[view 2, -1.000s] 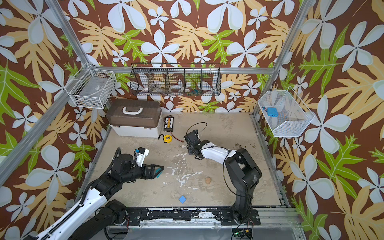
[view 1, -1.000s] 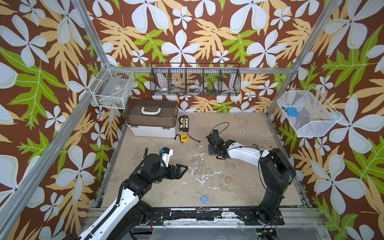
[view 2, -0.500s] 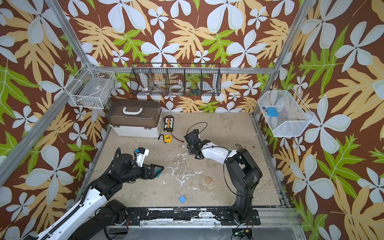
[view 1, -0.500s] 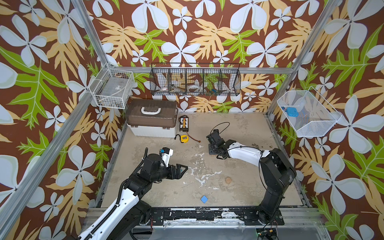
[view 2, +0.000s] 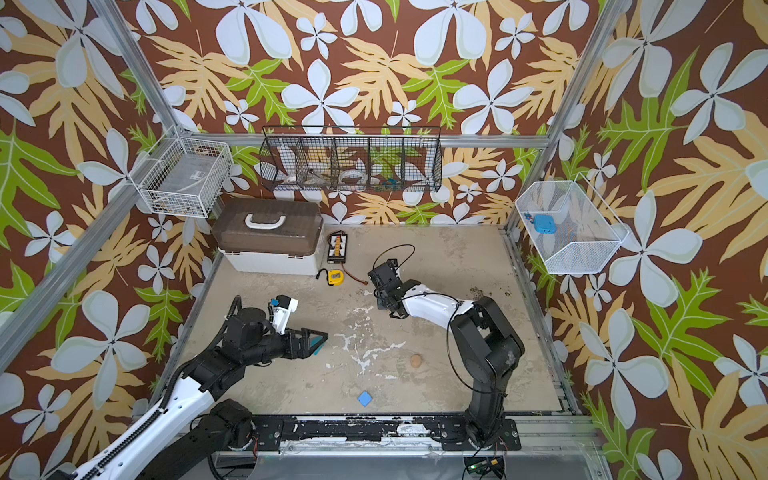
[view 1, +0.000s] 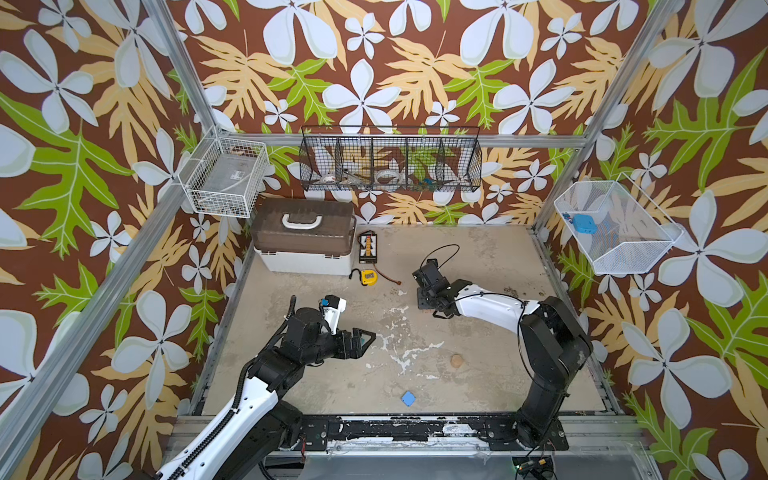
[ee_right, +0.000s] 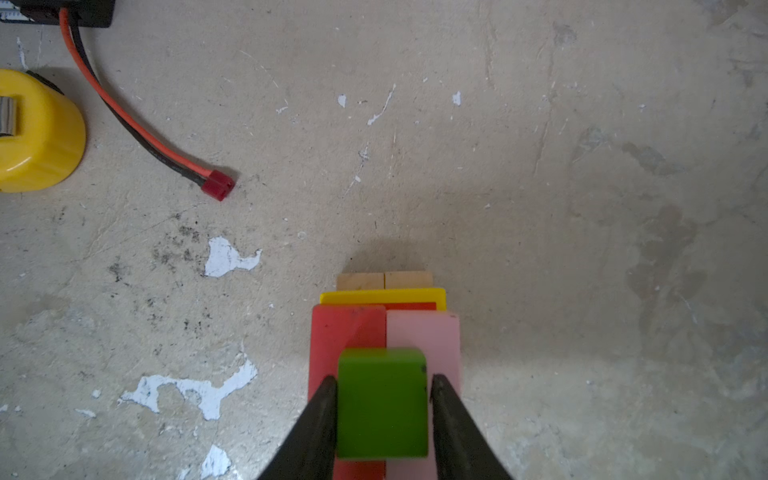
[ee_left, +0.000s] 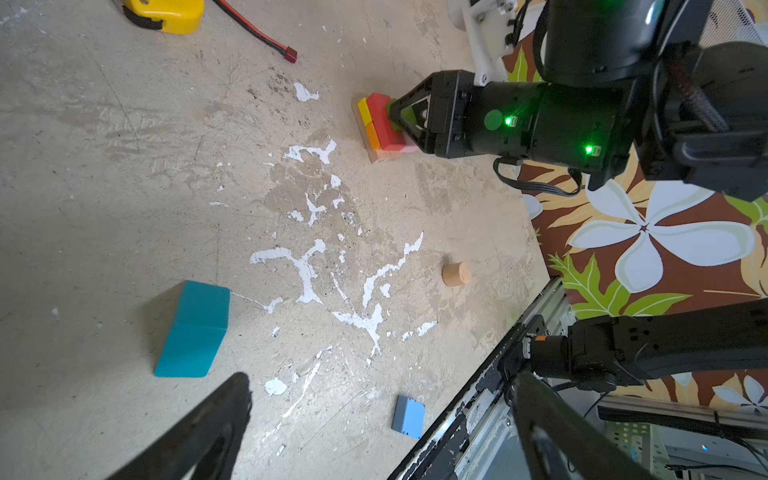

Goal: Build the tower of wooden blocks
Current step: 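Lower the green cube onto the red and pink blocks and release it, then move the right gripper toward the robot and grasp the tan wooden cylinder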

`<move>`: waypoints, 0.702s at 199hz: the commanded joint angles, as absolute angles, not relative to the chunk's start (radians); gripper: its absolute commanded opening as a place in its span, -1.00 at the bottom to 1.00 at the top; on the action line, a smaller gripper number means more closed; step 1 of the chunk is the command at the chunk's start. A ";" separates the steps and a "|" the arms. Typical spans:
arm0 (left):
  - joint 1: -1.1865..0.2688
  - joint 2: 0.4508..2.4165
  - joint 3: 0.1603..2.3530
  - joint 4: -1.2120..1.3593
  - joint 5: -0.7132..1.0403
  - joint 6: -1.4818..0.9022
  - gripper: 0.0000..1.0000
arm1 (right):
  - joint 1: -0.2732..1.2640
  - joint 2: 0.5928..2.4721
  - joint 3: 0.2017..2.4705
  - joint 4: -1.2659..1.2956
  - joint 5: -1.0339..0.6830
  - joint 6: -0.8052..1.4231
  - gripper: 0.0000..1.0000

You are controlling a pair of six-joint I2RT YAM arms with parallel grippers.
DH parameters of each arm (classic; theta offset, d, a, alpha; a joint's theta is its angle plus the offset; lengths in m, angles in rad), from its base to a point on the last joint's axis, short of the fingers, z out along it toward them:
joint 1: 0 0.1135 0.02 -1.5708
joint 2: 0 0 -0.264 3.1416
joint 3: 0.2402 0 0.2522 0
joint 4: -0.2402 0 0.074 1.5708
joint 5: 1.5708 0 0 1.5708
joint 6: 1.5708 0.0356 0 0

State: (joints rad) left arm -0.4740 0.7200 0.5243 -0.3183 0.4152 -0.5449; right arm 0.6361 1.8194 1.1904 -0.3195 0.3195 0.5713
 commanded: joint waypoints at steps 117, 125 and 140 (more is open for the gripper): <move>-0.474 0.719 0.525 -0.302 0.413 -0.543 0.99 | 0.634 1.789 1.180 -0.328 0.329 0.573 -0.11; -0.474 0.721 0.525 -0.301 0.413 -0.543 0.99 | 0.633 1.780 1.177 -0.330 0.331 0.575 -0.07; -0.474 0.723 0.525 -0.301 0.412 -0.543 0.99 | 0.634 1.745 1.157 -0.326 0.335 0.582 0.01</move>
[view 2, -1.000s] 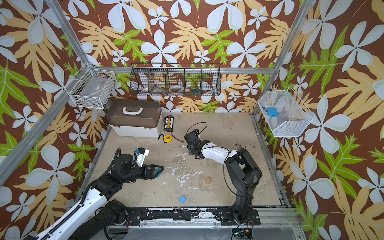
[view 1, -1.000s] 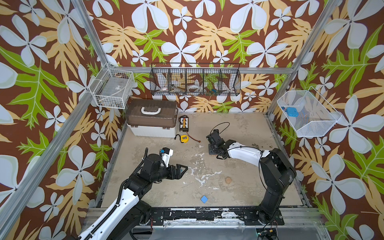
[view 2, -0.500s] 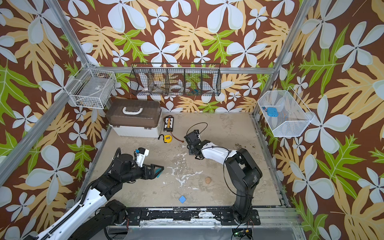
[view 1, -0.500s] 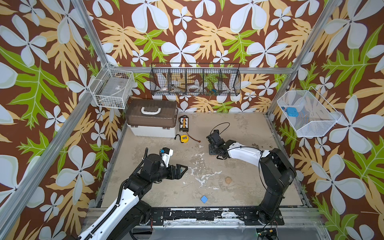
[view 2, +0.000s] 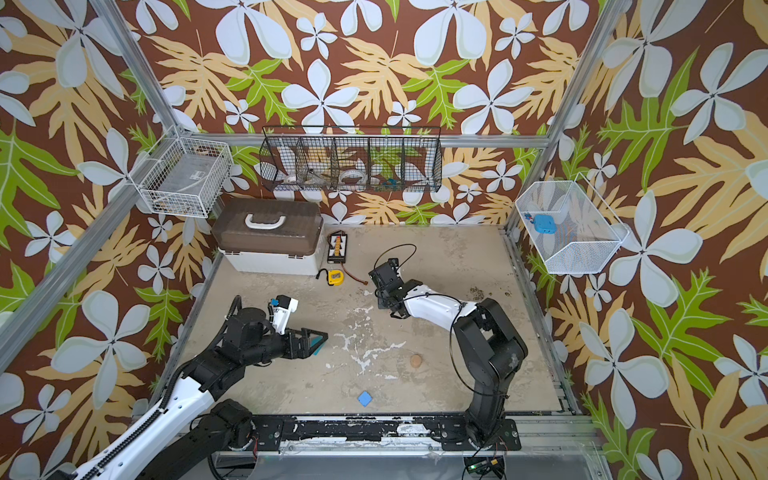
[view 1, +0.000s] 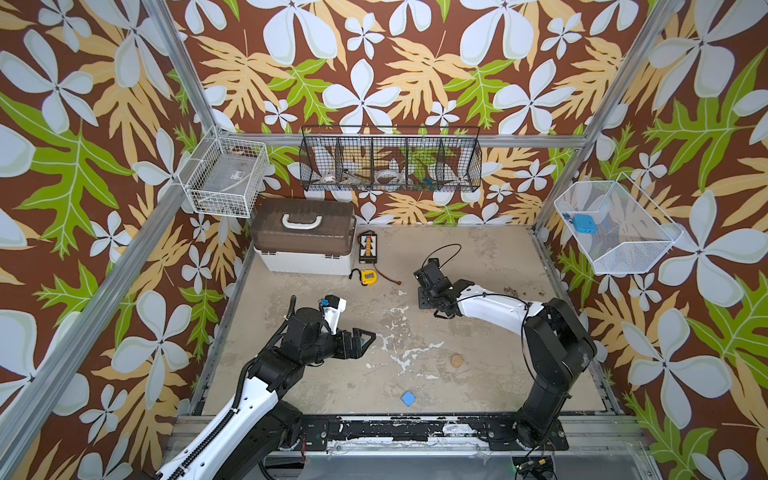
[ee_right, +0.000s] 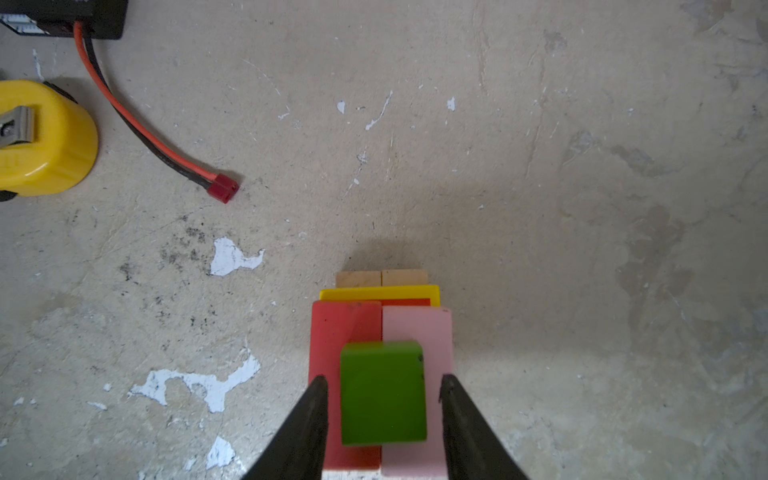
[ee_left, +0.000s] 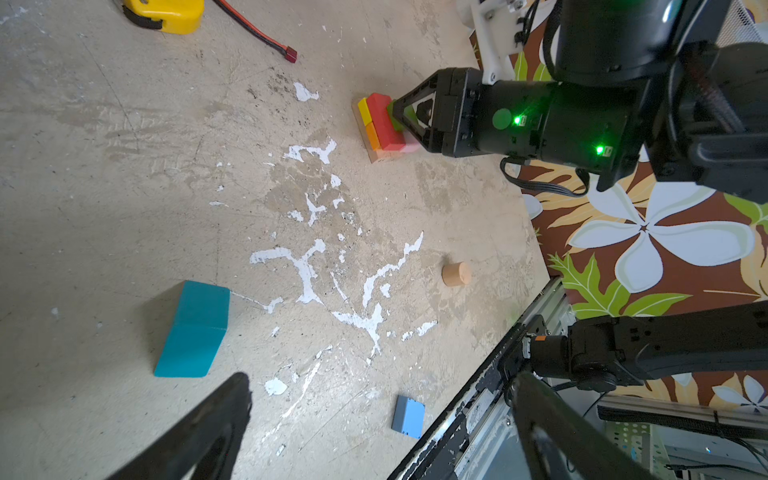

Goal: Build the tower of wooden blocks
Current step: 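Move the right gripper toward the robot and grasp the tan wooden cylinder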

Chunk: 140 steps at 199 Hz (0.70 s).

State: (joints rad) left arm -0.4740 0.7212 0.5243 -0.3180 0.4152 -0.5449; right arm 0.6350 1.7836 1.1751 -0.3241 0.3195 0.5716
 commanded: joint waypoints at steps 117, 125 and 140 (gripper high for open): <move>-0.474 0.723 0.522 -0.303 0.396 -0.546 0.99 | 0.862 1.222 0.634 -0.252 0.401 0.825 0.25; -0.474 0.722 0.522 -0.302 0.393 -0.547 0.99 | 0.872 1.190 0.602 -0.257 0.402 0.839 0.27; -0.475 0.721 0.520 -0.303 0.394 -0.547 0.99 | 0.879 1.134 0.540 -0.249 0.400 0.862 0.36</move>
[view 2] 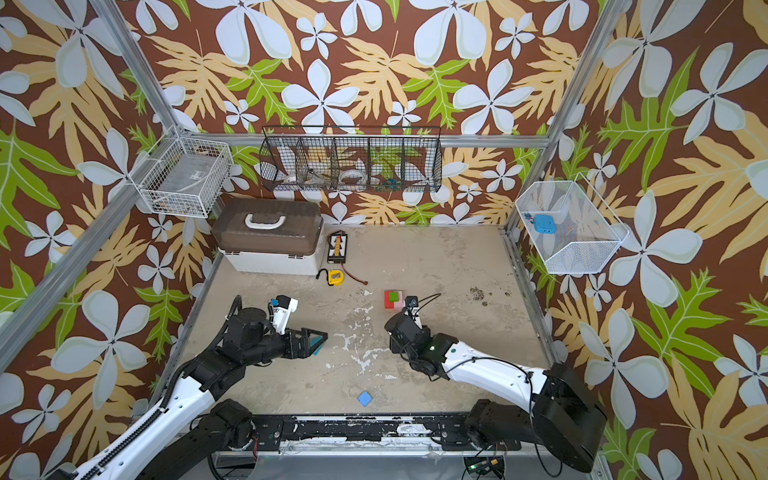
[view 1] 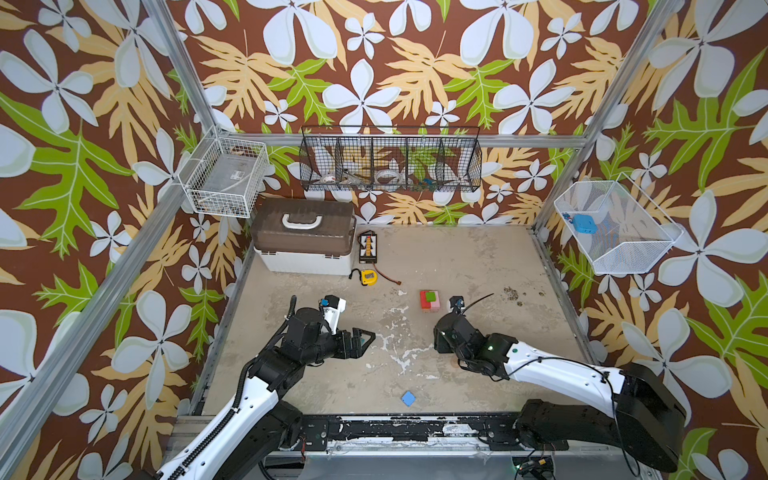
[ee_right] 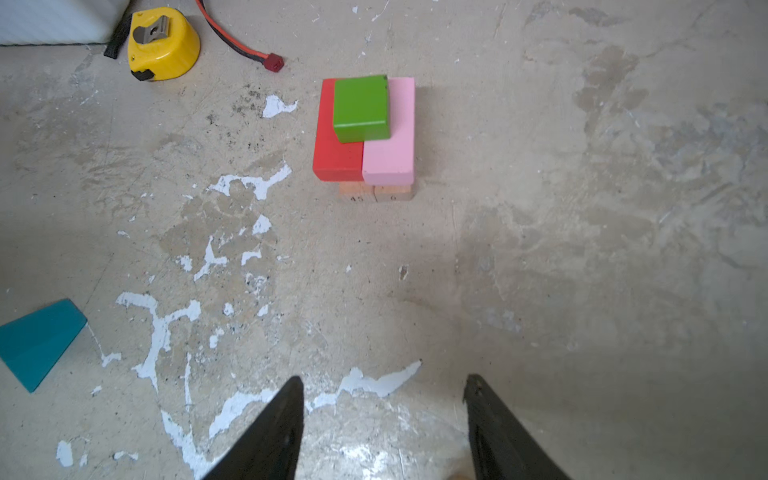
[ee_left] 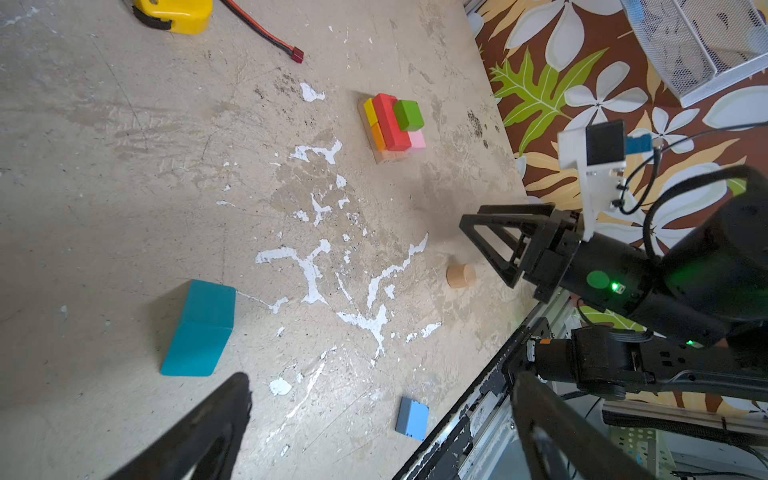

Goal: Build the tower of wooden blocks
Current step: 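Move the right gripper toward the robot and grasp the tan wooden cylinder, then lift the tan cylinder and carry it above the tower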

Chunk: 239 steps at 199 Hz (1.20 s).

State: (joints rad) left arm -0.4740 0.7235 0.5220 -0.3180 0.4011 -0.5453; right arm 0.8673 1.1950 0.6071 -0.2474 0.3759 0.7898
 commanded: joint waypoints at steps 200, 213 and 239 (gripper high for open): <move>-0.477 0.750 0.518 -0.304 0.370 -0.557 0.99 | 0.914 1.153 0.426 -0.311 0.343 0.909 -0.05; -0.477 0.749 0.517 -0.305 0.369 -0.557 0.99 | 0.917 1.159 0.426 -0.310 0.340 0.912 -0.10; -0.477 0.746 0.517 -0.305 0.367 -0.557 0.99 | 0.924 1.173 0.425 -0.313 0.342 0.917 -0.24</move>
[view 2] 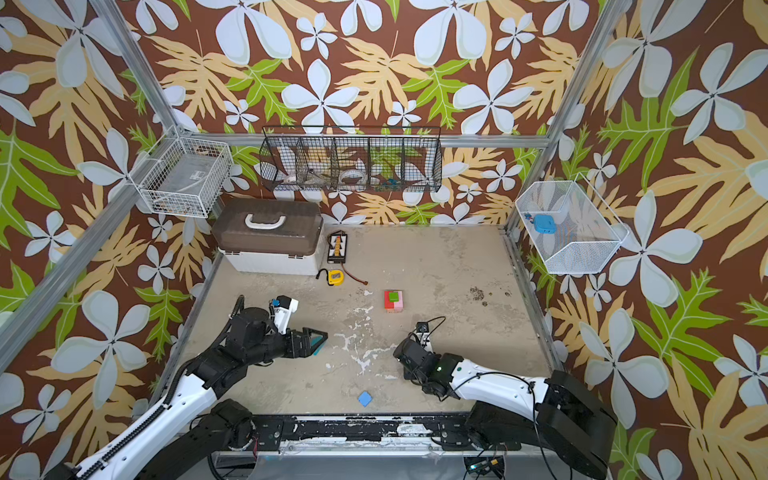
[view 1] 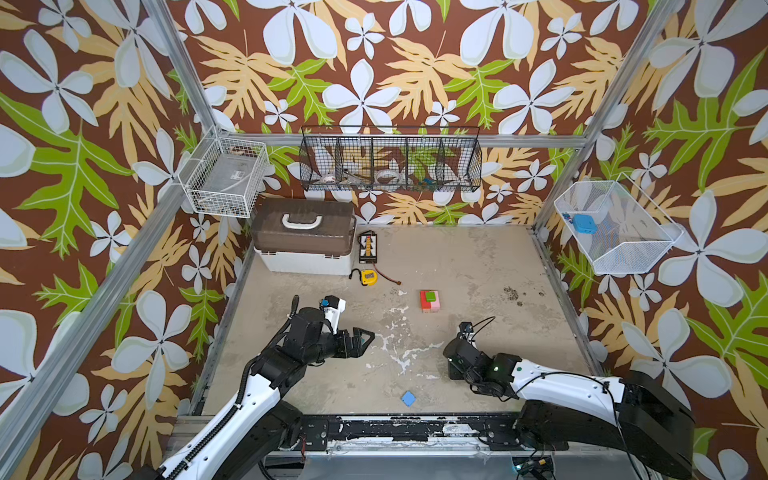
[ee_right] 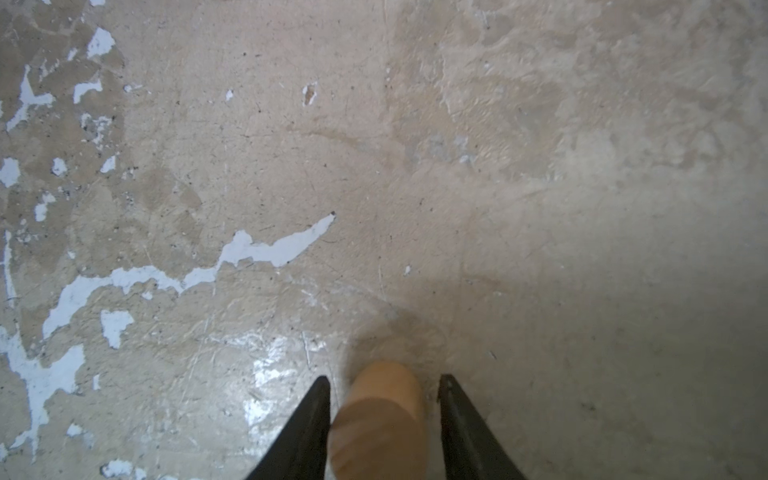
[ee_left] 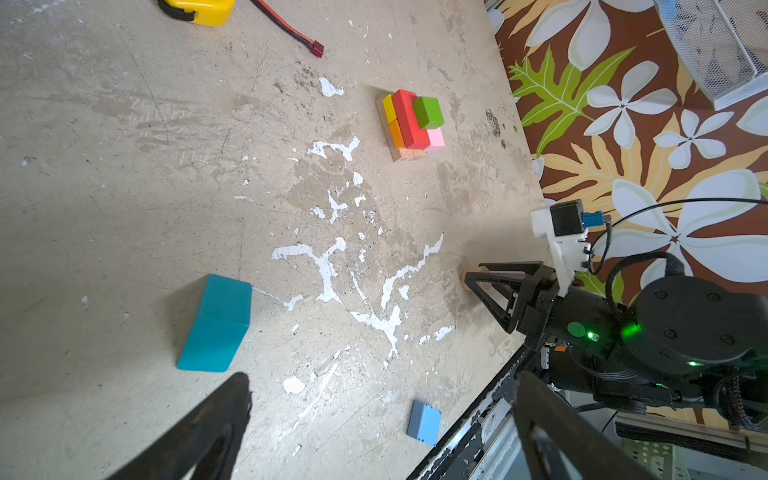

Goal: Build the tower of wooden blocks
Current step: 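Lift the tan cylinder and carry it above the tower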

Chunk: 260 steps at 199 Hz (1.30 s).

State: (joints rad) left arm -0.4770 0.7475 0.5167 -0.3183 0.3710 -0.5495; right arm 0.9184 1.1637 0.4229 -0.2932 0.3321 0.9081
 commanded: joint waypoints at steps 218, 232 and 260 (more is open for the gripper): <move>-0.479 0.736 0.517 -0.304 0.371 -0.555 0.99 | 0.671 1.303 1.318 -0.638 0.408 0.527 -0.67; -0.479 0.735 0.518 -0.304 0.371 -0.555 0.99 | 0.667 1.315 1.264 -0.568 0.356 0.494 -0.75; -0.477 0.741 0.523 -0.304 0.385 -0.551 0.99 | 0.658 1.359 1.164 -0.507 0.440 0.494 -0.72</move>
State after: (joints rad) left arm -0.4782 0.7372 0.5167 -0.3183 0.3717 -0.5495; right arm 0.6636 1.3281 1.2102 -0.5762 0.3981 0.5190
